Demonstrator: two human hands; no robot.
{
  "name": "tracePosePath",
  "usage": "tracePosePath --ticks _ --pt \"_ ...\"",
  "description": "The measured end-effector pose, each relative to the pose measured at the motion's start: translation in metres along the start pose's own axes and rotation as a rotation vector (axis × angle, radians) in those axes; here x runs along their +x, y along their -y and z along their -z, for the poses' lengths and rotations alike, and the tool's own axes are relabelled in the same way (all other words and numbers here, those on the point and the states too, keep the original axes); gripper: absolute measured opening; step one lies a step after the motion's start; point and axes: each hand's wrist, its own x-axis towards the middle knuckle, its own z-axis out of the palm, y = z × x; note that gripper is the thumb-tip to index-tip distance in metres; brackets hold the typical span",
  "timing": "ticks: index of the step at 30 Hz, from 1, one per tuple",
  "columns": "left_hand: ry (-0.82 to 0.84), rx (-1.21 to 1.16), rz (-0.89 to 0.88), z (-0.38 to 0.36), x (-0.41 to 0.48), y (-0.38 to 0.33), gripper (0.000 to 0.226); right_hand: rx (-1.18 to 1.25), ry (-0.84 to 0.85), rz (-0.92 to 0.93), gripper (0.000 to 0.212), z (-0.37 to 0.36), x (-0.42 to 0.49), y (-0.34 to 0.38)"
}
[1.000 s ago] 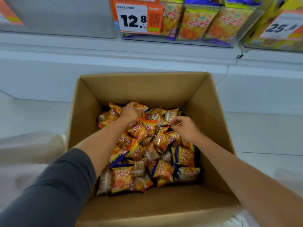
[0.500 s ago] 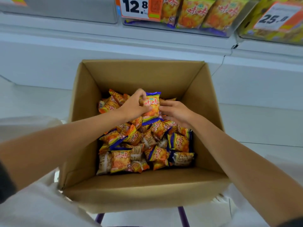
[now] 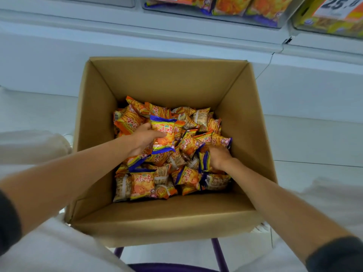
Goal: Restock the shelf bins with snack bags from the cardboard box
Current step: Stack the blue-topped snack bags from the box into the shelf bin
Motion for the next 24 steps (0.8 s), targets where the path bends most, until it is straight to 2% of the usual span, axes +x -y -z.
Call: tracePosePath --ticks 1,3,4,5,6,8,10,13,15,17,19,23,24 --pt "-0.005 -0.014 0.007 -0.002 0.000 0.001 0.061 -0.033 -0.003 0.001 0.008 0.000 -0.001 0.000" --pt "-0.014 -0.046 0.021 -0.004 0.001 0.003 0.047 0.008 0.002 -0.011 0.014 0.009 0.002 0.001" --pt "-0.016 -0.055 0.021 -0.006 0.001 0.003 0.050 0.119 -0.012 -0.024 0.030 0.019 0.003 0.003" --pt "-0.023 -0.062 0.024 -0.006 0.000 0.002 0.056 0.290 -0.025 -0.030 0.047 0.033 0.000 0.006" --pt "-0.025 -0.079 0.016 -0.007 0.000 0.000 0.057 0.526 -0.016 -0.003 0.052 0.049 -0.004 0.010" --pt "-0.028 -0.097 0.000 -0.011 -0.004 -0.006 0.044 1.021 0.078 0.115 0.047 0.080 -0.017 0.023" --pt "0.013 -0.138 -0.018 -0.017 -0.009 -0.015 0.034 1.267 0.098 0.246 0.041 0.098 -0.029 0.038" --pt "0.117 -0.223 -0.050 -0.027 -0.017 -0.033 0.025 1.321 0.045 0.326 0.036 0.106 -0.038 0.055" --pt "0.210 -0.289 -0.051 -0.030 -0.021 -0.047 0.036 1.324 0.038 0.325 0.038 0.109 -0.043 0.063" --pt "0.327 -0.286 -0.068 -0.033 -0.026 -0.061 0.056 1.358 0.027 0.348 0.033 0.113 -0.045 0.064" --pt "0.318 -0.173 -0.143 -0.038 -0.031 -0.073 0.061 1.364 -0.005 0.382 0.030 0.123 -0.049 0.065" --pt "0.226 -0.107 -0.305 -0.043 -0.044 -0.100 0.050 1.429 -0.012 0.475 0.066 0.155 -0.065 0.067" --pt "0.208 -0.086 -0.351 -0.042 -0.049 -0.110 0.051 1.452 -0.013 0.501 0.067 0.165 -0.070 0.066"
